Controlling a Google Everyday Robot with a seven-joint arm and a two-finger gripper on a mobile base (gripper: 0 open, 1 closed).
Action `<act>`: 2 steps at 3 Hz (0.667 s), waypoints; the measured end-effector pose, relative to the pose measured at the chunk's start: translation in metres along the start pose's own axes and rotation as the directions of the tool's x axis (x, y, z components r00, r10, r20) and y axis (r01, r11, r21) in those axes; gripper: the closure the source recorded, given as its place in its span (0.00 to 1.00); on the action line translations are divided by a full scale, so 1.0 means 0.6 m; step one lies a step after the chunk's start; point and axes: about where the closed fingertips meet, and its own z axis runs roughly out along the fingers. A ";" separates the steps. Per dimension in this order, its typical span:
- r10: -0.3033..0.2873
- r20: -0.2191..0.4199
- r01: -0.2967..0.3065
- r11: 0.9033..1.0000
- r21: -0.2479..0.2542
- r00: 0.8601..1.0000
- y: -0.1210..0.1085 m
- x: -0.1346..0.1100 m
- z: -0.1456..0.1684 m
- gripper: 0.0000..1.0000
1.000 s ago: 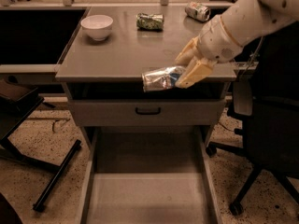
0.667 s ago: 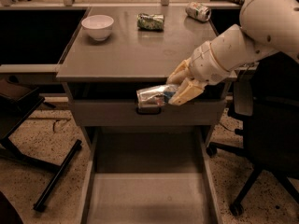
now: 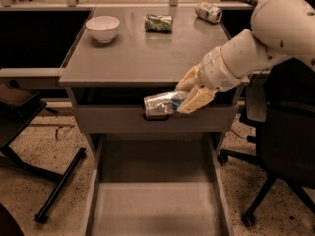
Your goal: Place redbull can into middle drawer
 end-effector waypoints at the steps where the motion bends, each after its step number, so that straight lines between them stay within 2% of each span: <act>1: 0.076 0.025 -0.076 0.997 -0.006 0.997 0.043 0.033 0.041 1.00; 2: 0.166 0.101 -0.161 0.985 -0.057 0.981 0.122 0.078 0.131 1.00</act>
Offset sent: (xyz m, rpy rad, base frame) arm -0.0789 0.0207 -0.1981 0.2503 0.2631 -0.0882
